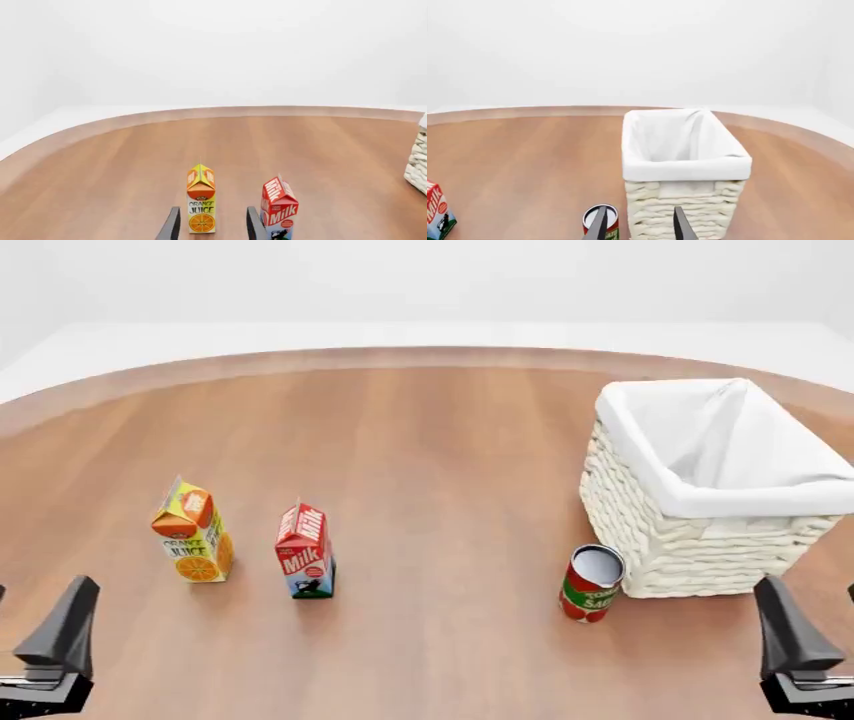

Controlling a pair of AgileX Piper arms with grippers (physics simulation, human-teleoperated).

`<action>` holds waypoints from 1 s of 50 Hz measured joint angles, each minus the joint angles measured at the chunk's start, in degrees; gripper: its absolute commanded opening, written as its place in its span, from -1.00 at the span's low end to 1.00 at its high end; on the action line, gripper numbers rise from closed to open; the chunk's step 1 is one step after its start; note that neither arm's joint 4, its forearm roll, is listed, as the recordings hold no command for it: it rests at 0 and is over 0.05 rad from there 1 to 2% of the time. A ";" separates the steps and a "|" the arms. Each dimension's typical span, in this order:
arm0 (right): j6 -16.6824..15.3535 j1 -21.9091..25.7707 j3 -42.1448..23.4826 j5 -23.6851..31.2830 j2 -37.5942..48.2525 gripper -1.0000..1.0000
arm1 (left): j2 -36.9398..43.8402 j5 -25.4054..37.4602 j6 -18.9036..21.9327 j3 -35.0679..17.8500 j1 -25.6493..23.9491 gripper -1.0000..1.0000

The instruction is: Pick the milk and place it in the basket.

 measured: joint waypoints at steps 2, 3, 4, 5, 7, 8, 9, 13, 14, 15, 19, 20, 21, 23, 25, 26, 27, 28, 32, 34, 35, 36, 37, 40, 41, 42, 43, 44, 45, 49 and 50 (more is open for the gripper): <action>0.11 0.10 -0.02 -0.05 0.15 1.00 | 0.05 -0.01 0.00 -0.03 0.00 1.00; 0.14 0.15 -0.03 -0.06 0.21 1.00 | 0.07 -0.02 0.00 -0.04 0.00 1.00; 0.19 0.21 -0.05 -0.04 0.25 1.00 | 0.08 -0.02 0.00 -0.05 0.00 1.00; 0.24 0.27 -0.06 -0.01 0.27 1.00 | 0.10 -0.02 0.00 -0.06 0.00 1.00; 0.33 0.37 -0.09 0.04 0.31 1.00 | 0.13 -0.03 0.00 -0.08 0.00 1.00; 0.38 0.44 -0.13 0.10 0.31 1.00 | 0.14 -0.03 0.00 -0.08 0.00 1.00; 0.43 0.51 -0.17 0.16 0.32 1.00 | 0.15 -0.04 0.00 -0.09 0.00 1.00; 0.57 0.93 -0.32 0.31 0.46 1.00 | 0.19 -0.04 0.00 -0.11 0.00 1.00; 0.60 1.02 -0.35 0.34 0.50 1.00 | 0.19 -0.04 0.00 -0.11 0.00 1.00; 0.65 1.19 -0.41 0.36 0.59 1.00 | 0.20 -0.05 0.00 -0.12 0.00 1.00; 0.74 1.99 -0.64 0.26 1.22 1.00 | 0.22 -0.05 0.00 -0.13 0.00 1.00; 0.75 2.17 -0.69 0.23 1.36 1.00 | 0.22 -0.05 0.00 -0.13 0.00 1.00; 0.77 2.33 -0.74 0.21 1.49 1.00 | 0.22 -0.05 0.00 -0.13 0.00 1.00; 0.79 2.61 -0.82 0.16 1.72 1.00 | 0.23 -0.05 0.00 -0.13 0.00 1.00; 0.81 2.84 -0.88 0.12 1.90 1.00 | 0.23 -0.05 0.00 -0.14 0.00 1.00; 0.73 3.31 -0.98 -0.02 2.33 1.00 | 0.24 -0.06 0.00 -0.14 0.00 1.00; 0.64 3.82 -1.08 -0.21 2.82 1.00 | 0.24 -0.06 0.00 -0.14 0.00 1.00; 0.56 4.28 -1.17 -0.38 3.27 1.00 | 0.24 -0.06 0.00 -0.14 0.00 1.00; 0.25 6.13 -1.56 -0.97 4.99 1.00 | 0.24 -0.06 0.00 -0.14 0.00 1.00; 0.14 7.10 -1.71 -1.34 5.90 1.00 | 0.25 -0.06 0.00 -0.14 0.00 1.00; 0.10 7.54 -1.77 -1.51 6.31 1.00 | 0.25 -0.06 0.00 -0.14 0.00 1.00; 0.06 7.98 -1.83 -1.70 6.73 1.00 | 0.25 -0.06 0.00 -0.15 0.00 1.00; 0.01 8.42 -1.88 -1.89 7.15 1.00 | 0.25 -0.06 0.00 -0.15 0.00 1.00; -0.10 9.80 -2.09 -2.34 8.40 1.00 | 0.25 -0.06 0.00 -0.15 0.00 1.00; -0.13 10.23 -2.16 -2.50 8.80 1.00 | 0.25 -0.06 0.00 -0.15 0.00 1.00; -0.15 10.64 -2.23 -2.66 9.21 1.00 | 0.25 -0.06 0.00 -0.15 0.00 1.00; -0.19 11.05 -2.30 -2.86 9.65 1.00 | 0.25 -0.06 0.00 -0.15 0.00 1.00; -0.20 11.47 -2.38 -3.07 10.11 1.00 | 0.25 -0.06 0.00 -0.15 0.00 1.00; -0.20 11.89 -2.47 -3.29 10.57 1.00 | 0.25 -0.06 0.00 -0.15 0.00 1.00; -0.20 13.89 -2.93 -4.57 13.00 1.00 | 0.25 -0.06 0.00 -0.15 0.00 1.00; -0.23 14.40 -3.06 -4.94 13.67 1.00 | 0.25 -0.06 0.00 -0.15 0.00 1.00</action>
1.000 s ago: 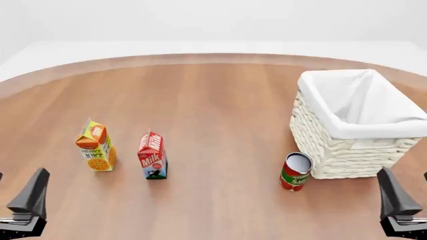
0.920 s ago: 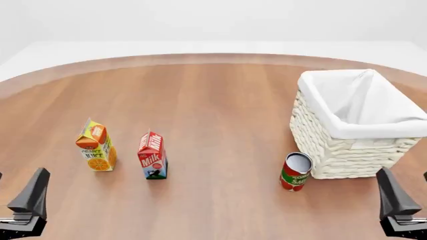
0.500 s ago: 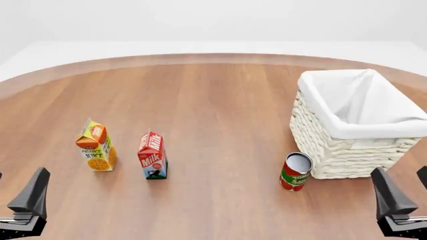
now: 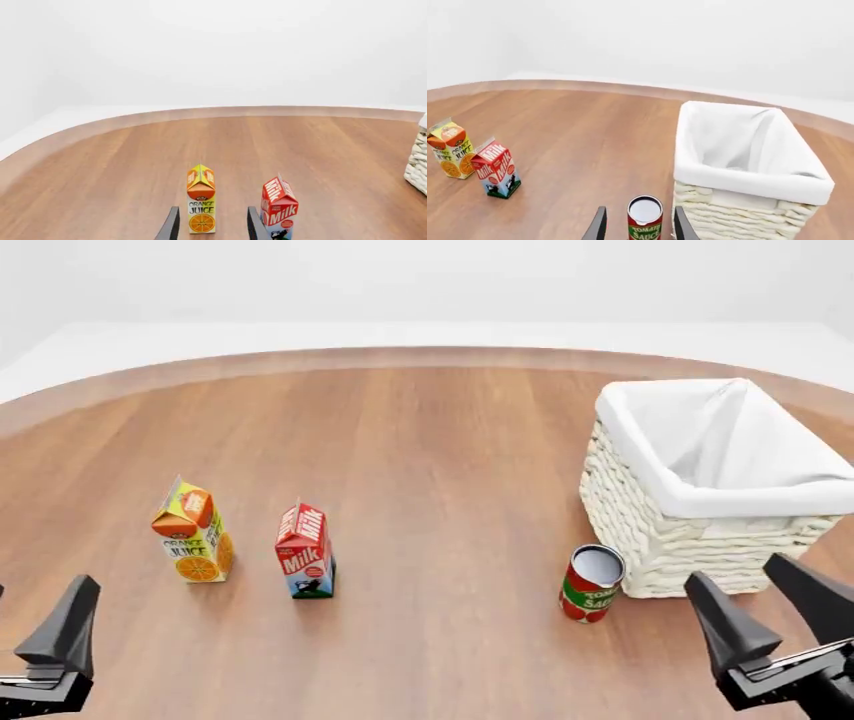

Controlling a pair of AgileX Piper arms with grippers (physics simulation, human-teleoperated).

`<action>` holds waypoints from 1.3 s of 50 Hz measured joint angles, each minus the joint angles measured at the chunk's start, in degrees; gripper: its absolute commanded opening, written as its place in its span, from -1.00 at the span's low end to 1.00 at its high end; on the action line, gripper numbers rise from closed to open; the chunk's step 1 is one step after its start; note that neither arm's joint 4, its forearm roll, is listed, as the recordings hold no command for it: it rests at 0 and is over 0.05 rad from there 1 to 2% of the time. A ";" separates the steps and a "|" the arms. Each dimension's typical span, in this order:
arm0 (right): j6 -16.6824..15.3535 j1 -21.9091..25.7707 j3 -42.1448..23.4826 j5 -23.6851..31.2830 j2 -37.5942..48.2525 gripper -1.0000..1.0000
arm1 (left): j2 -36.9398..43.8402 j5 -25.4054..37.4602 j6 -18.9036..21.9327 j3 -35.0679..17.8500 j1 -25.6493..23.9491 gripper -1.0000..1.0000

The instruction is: Pick the milk and place it in the basket.

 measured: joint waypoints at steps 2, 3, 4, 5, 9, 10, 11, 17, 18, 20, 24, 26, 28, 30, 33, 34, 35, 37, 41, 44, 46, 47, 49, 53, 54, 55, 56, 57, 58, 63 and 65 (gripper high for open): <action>0.01 1.02 -0.30 -0.72 1.31 1.00 | 0.00 0.00 0.00 0.00 0.00 1.00; -0.01 1.54 -0.47 -1.08 1.98 1.00 | 0.00 0.00 0.00 0.00 0.00 1.00; -0.01 2.05 -0.65 -1.43 2.64 1.00 | 0.00 0.00 0.00 0.00 0.00 1.00; -0.01 2.51 -0.81 -1.76 3.24 1.00 | 0.00 0.00 0.00 0.00 0.00 1.00; 0.06 4.20 -1.46 -3.10 5.66 1.00 | 0.00 0.00 0.00 0.00 0.00 1.00; 0.08 4.55 -1.60 -3.39 6.18 1.00 | 0.00 0.00 0.00 0.00 0.00 1.00; 0.09 4.87 -1.72 -3.65 6.65 1.00 | 0.00 0.00 0.00 0.00 0.00 1.00; 0.16 6.22 -2.26 -4.78 8.67 1.00 | 0.00 0.00 0.00 0.00 0.00 1.00; 0.17 6.38 -2.32 -4.91 8.90 1.00 | 0.00 0.00 0.00 0.00 0.00 1.00; 0.19 6.65 -2.42 -5.13 9.30 1.00 | 0.00 0.00 0.00 0.00 0.00 1.00; 0.74 8.10 -4.05 -5.47 11.82 1.00 | 0.00 0.00 0.00 0.00 0.00 1.00; 1.22 9.32 -5.62 -5.48 13.95 1.00 | 0.00 0.00 0.00 0.00 0.00 1.00; 1.68 10.41 -7.11 -5.35 15.86 1.00 | 0.00 0.00 0.00 0.00 0.00 1.00; 2.07 11.53 -8.76 -4.96 17.81 1.00 | 0.00 0.00 0.00 0.00 0.00 1.00; 2.42 12.98 -11.07 -4.20 20.35 1.00 | 0.00 0.00 0.00 0.00 0.00 1.00; 2.47 13.40 -11.82 -3.91 21.10 1.00 | 0.00 0.00 0.00 0.00 0.00 1.00; 2.54 13.81 -12.59 -3.58 21.79 1.00 | 0.00 0.00 0.00 0.00 0.00 1.00; 2.68 14.59 -14.08 -2.90 23.06 1.00 | 0.00 0.00 0.00 0.00 0.00 1.00; 3.08 16.04 -16.86 -1.55 25.30 1.00 | 0.00 0.00 0.00 0.00 0.00 1.00; 3.43 17.09 -18.81 -0.63 26.93 1.00 | 0.00 0.00 0.00 0.00 0.00 1.00; 3.64 17.69 -19.92 -0.12 27.90 1.00 | 0.00 0.00 0.00 0.00 0.00 1.00; 3.77 17.98 -20.52 0.16 28.40 1.00 | 0.00 0.00 0.00 0.00 0.00 1.00; 3.99 18.49 -21.56 0.64 29.30 1.00 | 0.00 0.00 0.00 0.00 0.00 1.00; 4.33 19.24 -23.10 1.36 30.63 1.00 | 0.00 0.00 0.00 0.00 0.00 1.00; 4.39 19.38 -23.40 1.50 30.88 1.00 | 0.00 0.00 0.00 0.00 0.00 1.00; 4.45 19.52 -23.67 1.62 31.11 1.00 | 0.00 0.00 0.00 0.00 0.00 1.00; 4.50 19.64 -23.91 1.73 31.32 1.00 | 0.00 0.00 0.00 0.00 0.00 1.00; 4.55 19.74 -24.13 1.84 31.51 1.00 | 0.00 0.00 0.00 0.00 0.00 1.00; 4.81 20.00 -24.73 2.06 32.10 1.00 | 0.00 0.00 0.00 0.00 0.00 1.00; 6.17 21.16 -27.37 2.91 34.73 1.00 | 0.00 0.00 0.00 0.00 0.00 1.00; 6.87 21.61 -28.38 3.23 35.66 1.00 | 0.00 0.00 0.00 0.00 0.00 1.00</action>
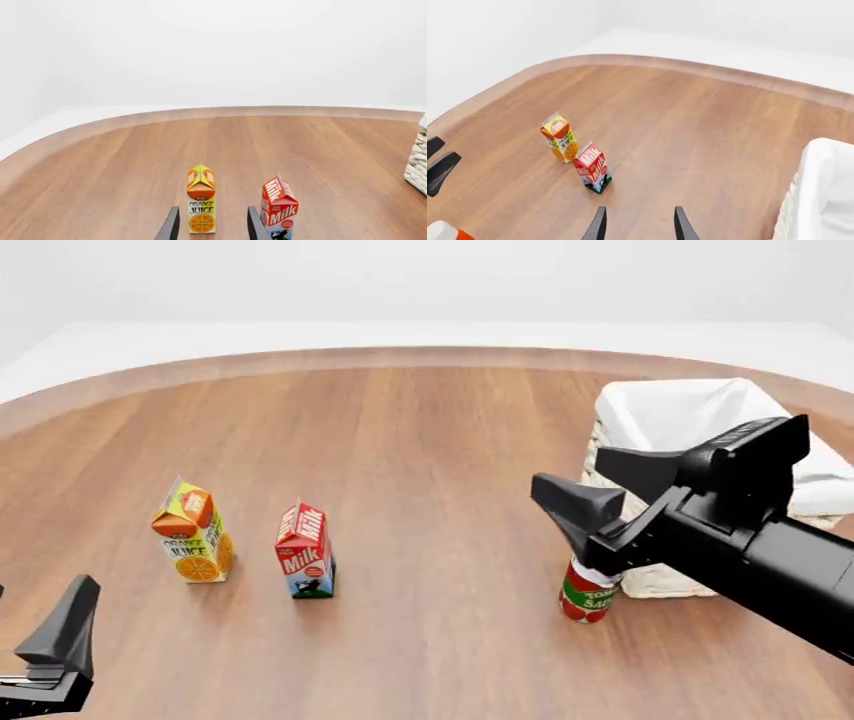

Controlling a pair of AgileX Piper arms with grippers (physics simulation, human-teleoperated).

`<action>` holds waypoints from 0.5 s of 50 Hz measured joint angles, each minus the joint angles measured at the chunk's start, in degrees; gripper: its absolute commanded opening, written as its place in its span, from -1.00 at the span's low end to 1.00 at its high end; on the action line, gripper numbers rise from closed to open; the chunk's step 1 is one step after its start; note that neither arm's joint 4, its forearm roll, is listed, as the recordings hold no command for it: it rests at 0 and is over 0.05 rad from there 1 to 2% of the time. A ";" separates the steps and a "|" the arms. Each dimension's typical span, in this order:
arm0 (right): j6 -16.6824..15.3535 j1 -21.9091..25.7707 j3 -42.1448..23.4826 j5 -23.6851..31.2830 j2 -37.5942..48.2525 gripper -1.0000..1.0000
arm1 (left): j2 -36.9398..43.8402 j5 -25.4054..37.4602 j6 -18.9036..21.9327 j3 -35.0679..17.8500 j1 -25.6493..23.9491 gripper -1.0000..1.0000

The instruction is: Pick the milk and place it in the basket.

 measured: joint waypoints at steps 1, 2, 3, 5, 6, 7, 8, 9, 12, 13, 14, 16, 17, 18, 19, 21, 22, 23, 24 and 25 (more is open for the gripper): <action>0.34 0.22 -0.51 0.18 0.45 1.00 | 0.00 0.00 0.00 0.00 0.00 1.00; 0.65 0.42 -0.97 0.33 0.87 1.00 | 0.00 0.00 0.00 0.00 0.00 1.00; 0.98 0.63 -1.46 0.52 1.32 1.00 | 0.00 0.00 0.00 0.00 0.00 1.00; 1.66 1.03 -2.40 0.85 2.18 1.00 | 0.00 0.00 0.00 0.00 0.00 1.00; 2.09 1.24 -2.87 1.01 2.61 1.00 | 0.00 0.00 0.00 0.00 0.00 1.00; 2.63 1.47 -3.31 1.13 3.02 1.00 | 0.00 0.00 0.00 0.00 0.00 1.00; 3.17 1.65 -3.76 1.26 3.45 1.00 | 0.00 0.00 0.00 0.00 0.00 1.00; 3.63 1.82 -4.20 1.38 3.87 1.00 | 0.00 0.00 0.00 0.00 0.00 1.00; 4.95 2.18 -5.46 1.76 5.06 1.00 | 0.00 0.00 0.00 0.00 0.00 1.00; 5.37 2.26 -5.89 1.89 5.46 1.00 | 0.00 0.00 0.00 0.00 0.00 1.00; 5.75 2.33 -6.30 2.02 5.86 1.00 | 0.00 0.00 0.00 0.00 0.00 1.00; 6.49 2.43 -7.10 2.26 6.64 1.00 | 0.00 0.00 0.00 0.00 0.00 1.00; 6.86 2.47 -7.47 2.35 7.03 1.00 | 0.00 0.00 0.00 0.00 0.00 1.00; 7.19 2.50 -7.84 2.44 7.42 1.00 | 0.00 0.00 0.00 0.00 0.00 1.00; 7.52 2.53 -8.19 2.51 7.82 1.00 | 0.00 0.00 0.00 0.00 0.00 1.00; 8.27 2.57 -8.87 2.62 8.60 1.00 | 0.00 0.00 0.00 0.00 0.00 1.00; 8.63 2.60 -9.21 2.68 8.98 1.00 | 0.00 0.00 0.00 0.00 0.00 1.00; 9.00 2.62 -9.54 2.72 9.35 1.00 | 0.00 0.00 0.00 0.00 0.00 1.00; 9.42 2.64 -9.86 2.75 9.71 1.00 | 0.00 0.00 0.00 0.00 0.00 1.00; 9.88 2.73 -10.19 2.76 10.10 1.00 | 0.00 0.00 0.00 0.00 0.00 1.00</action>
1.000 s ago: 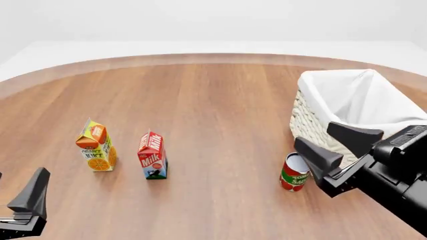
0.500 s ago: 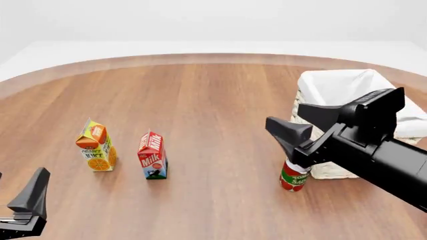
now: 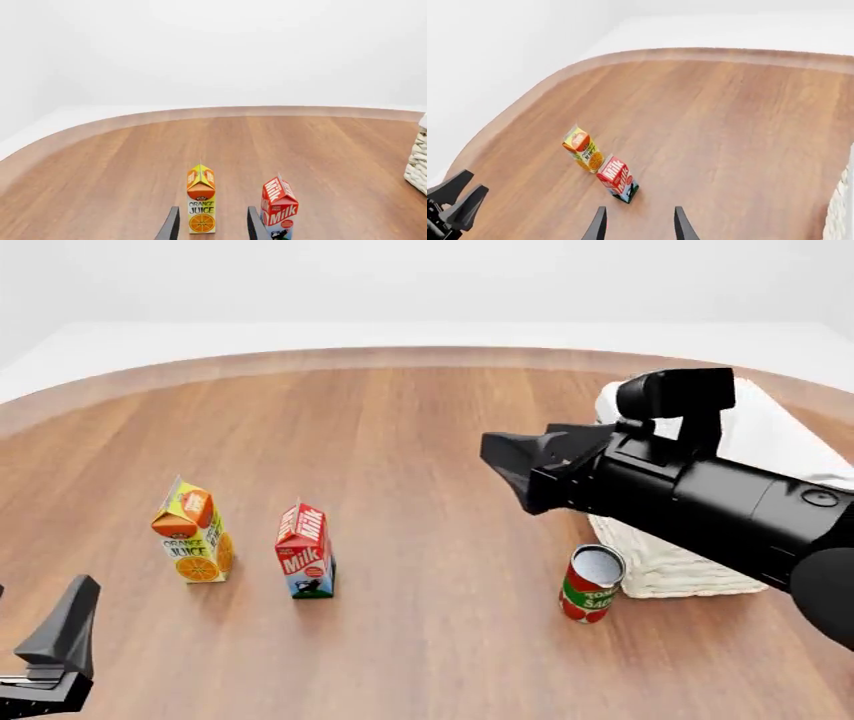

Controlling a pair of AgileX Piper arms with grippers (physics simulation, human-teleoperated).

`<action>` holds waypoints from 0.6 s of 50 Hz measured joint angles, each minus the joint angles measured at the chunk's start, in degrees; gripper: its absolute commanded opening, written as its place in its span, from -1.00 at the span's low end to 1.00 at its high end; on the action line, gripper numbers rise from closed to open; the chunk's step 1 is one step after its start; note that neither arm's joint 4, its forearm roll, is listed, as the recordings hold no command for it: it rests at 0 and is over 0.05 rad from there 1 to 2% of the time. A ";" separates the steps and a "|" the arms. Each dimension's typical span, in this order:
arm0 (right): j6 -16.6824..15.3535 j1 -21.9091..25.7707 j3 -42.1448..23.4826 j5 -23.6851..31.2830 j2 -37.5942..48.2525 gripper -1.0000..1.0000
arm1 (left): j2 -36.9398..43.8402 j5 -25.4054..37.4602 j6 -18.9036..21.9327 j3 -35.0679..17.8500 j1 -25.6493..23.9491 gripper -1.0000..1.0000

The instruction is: Pick the milk and place it in the basket.

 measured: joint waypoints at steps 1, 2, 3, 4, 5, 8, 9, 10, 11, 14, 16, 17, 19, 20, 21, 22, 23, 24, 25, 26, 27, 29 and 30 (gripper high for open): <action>0.42 0.09 -0.30 0.01 0.36 1.00 | 0.00 0.00 0.00 0.00 0.00 1.00; 0.81 0.17 -0.57 0.01 0.69 1.00 | 0.00 0.00 0.00 0.00 0.00 1.00; 1.21 0.22 -0.86 0.01 1.04 1.00 | 0.00 0.00 0.00 0.00 0.00 1.00; 1.70 0.24 -1.13 -0.01 1.39 1.00 | 0.00 0.00 0.00 0.00 0.00 1.00; 2.23 0.24 -1.37 -0.06 1.73 1.00 | 0.00 0.00 0.00 0.00 0.00 1.00; 3.66 0.19 -2.26 -0.16 2.80 1.00 | 0.00 0.00 0.00 0.00 0.00 1.00; 4.13 0.16 -2.58 -0.18 3.20 1.00 | 0.00 0.00 0.00 0.00 0.00 1.00; 4.59 0.13 -2.90 -0.20 3.60 1.00 | 0.00 0.00 0.00 0.00 0.00 1.00; 4.98 0.11 -3.24 -0.21 4.02 1.00 | 0.00 0.00 0.00 0.00 0.00 1.00; 6.10 0.02 -4.20 -0.24 5.27 1.00 | 0.00 0.00 0.00 0.00 0.00 1.00; 6.79 -0.03 -4.83 -0.26 6.11 1.00 | 0.00 0.00 0.00 0.00 0.00 1.00; 7.19 -0.08 -5.14 -0.31 6.54 1.00 | 0.00 0.00 0.00 0.00 0.00 1.00; 7.93 -0.17 -5.71 -0.42 7.43 1.00 | 0.00 0.00 0.00 0.00 0.00 1.00; 8.19 -0.19 -6.03 -0.45 7.90 1.00 | 0.00 0.00 0.00 0.00 0.00 1.00; 8.43 -0.22 -6.32 -0.46 8.34 1.00 | 0.00 0.00 0.00 0.00 0.00 1.00; 8.63 -0.25 -6.62 -0.47 8.77 1.00 | 0.00 0.00 0.00 0.00 0.00 1.00; 8.86 -0.29 -6.95 -0.49 9.25 1.00 | 0.00 0.00 0.00 0.00 0.00 1.00; 9.08 -0.35 -7.27 -0.50 9.74 1.00 | 0.00 0.00 0.00 0.00 0.00 1.00; 9.31 -0.41 -7.57 -0.54 10.22 1.00 | 0.00 0.00 0.00 0.00 0.00 1.00; 9.59 -0.48 -7.84 -0.60 10.70 1.00 | 0.00 0.00 0.00 0.00 0.00 1.00; 9.85 -0.55 -8.08 -0.65 11.14 1.00 | 0.00 0.00 0.00 0.00 0.00 1.00; 10.37 -0.61 -8.56 -0.84 12.13 1.00 | 0.00 0.00 0.00 0.00 0.00 1.00; 10.61 -0.64 -8.76 -0.92 12.59 1.00 | 0.00 0.00 0.00 0.00 0.00 1.00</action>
